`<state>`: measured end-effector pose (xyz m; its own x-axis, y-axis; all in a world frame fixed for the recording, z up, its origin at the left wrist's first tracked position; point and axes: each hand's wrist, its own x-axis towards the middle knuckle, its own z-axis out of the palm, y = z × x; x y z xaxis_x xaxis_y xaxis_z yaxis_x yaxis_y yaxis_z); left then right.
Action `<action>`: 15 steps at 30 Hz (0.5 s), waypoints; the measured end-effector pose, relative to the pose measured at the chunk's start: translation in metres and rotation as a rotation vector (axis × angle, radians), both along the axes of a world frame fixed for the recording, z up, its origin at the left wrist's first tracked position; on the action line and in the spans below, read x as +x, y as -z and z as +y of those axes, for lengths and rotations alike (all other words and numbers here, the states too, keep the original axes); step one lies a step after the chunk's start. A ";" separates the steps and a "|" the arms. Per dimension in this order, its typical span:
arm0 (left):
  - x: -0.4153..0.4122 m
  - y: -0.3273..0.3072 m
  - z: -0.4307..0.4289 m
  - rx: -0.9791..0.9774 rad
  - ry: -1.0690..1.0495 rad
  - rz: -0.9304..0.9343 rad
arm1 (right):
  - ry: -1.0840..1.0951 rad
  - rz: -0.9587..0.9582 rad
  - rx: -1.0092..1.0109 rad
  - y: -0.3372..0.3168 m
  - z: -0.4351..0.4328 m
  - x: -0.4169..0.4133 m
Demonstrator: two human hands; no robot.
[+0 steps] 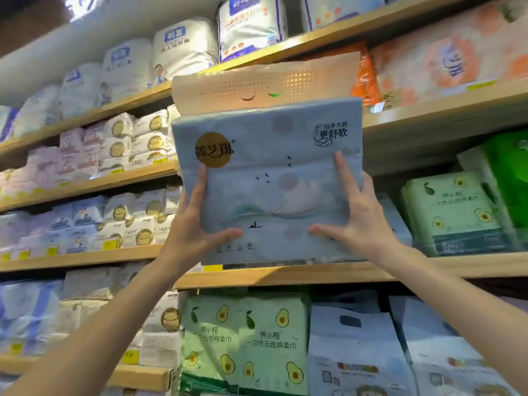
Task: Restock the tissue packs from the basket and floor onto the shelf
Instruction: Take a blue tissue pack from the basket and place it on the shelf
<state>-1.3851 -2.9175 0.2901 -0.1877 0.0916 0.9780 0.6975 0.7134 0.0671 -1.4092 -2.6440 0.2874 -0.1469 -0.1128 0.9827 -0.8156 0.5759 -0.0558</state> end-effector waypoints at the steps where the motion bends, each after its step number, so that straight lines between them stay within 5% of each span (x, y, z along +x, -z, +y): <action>1: -0.007 -0.003 -0.003 0.001 -0.004 0.011 | 0.006 0.007 -0.001 -0.004 -0.003 -0.007; 15: -0.131 -0.022 -0.048 -0.009 0.093 0.051 | 0.147 0.035 -0.033 -0.023 -0.048 -0.094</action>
<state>-1.5162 -2.9653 0.3117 -0.1277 0.1150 0.9851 0.7631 0.6458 0.0235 -1.5031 -2.6924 0.3101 -0.1247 -0.0603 0.9904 -0.7242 0.6879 -0.0493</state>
